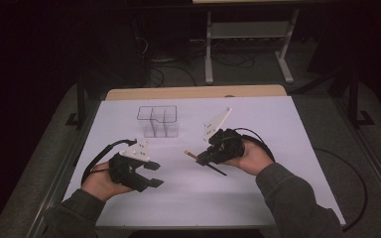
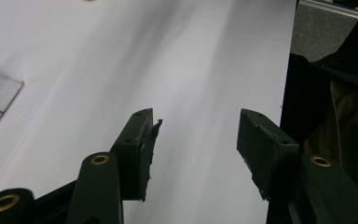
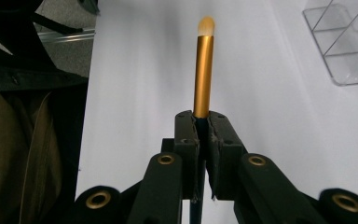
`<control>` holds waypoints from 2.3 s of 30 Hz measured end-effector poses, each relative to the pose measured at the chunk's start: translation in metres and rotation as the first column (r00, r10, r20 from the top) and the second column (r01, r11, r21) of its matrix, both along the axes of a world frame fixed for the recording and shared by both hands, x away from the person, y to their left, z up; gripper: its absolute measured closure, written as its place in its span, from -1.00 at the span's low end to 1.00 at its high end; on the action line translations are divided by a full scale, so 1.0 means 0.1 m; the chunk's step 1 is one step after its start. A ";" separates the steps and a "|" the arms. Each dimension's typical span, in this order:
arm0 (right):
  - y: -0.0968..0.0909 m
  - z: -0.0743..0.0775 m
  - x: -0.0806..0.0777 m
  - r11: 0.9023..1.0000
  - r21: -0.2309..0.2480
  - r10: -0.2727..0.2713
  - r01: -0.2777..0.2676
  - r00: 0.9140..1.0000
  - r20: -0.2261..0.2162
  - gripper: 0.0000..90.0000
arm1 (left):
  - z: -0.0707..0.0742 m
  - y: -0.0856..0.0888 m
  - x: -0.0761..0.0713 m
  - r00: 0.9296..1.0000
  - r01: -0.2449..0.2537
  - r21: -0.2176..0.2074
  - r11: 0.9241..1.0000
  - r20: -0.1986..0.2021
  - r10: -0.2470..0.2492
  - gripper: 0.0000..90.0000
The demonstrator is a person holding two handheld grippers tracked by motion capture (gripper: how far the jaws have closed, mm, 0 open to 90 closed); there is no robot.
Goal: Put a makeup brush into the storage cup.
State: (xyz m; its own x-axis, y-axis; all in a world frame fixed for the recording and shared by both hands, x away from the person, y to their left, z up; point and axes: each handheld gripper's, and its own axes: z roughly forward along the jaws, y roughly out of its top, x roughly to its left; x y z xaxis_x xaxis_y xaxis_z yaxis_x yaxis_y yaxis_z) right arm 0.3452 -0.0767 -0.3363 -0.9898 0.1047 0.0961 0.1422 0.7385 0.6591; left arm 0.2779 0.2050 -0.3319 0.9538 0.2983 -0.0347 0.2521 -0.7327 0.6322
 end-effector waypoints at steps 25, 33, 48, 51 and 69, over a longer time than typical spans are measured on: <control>0.15 0.17 0.29 0.999 0.020 -0.033 0.032 0.999 0.019 0.84 | -0.19 0.29 -0.06 0.994 -0.096 -0.014 0.995 0.043 0.096 -0.20; 0.18 0.21 0.36 0.999 0.037 -0.039 0.038 0.999 0.023 0.84 | -0.26 0.34 -0.07 0.991 -0.118 -0.017 0.993 0.054 0.119 -0.24; 0.23 0.31 0.48 0.998 0.049 -0.051 0.050 0.998 0.028 0.84 | -0.38 0.36 -0.09 0.987 -0.142 -0.096 0.985 0.066 0.149 -0.29; 0.24 0.32 0.50 0.997 0.052 -0.059 0.057 0.998 0.028 0.84 | -0.43 0.36 -0.09 0.985 -0.156 -0.114 0.981 0.058 0.163 -0.30; 0.48 0.46 0.74 0.994 0.089 -0.067 0.063 0.997 0.042 0.84 | -0.57 0.35 -0.11 0.980 -0.181 -0.142 0.973 0.057 0.191 -0.38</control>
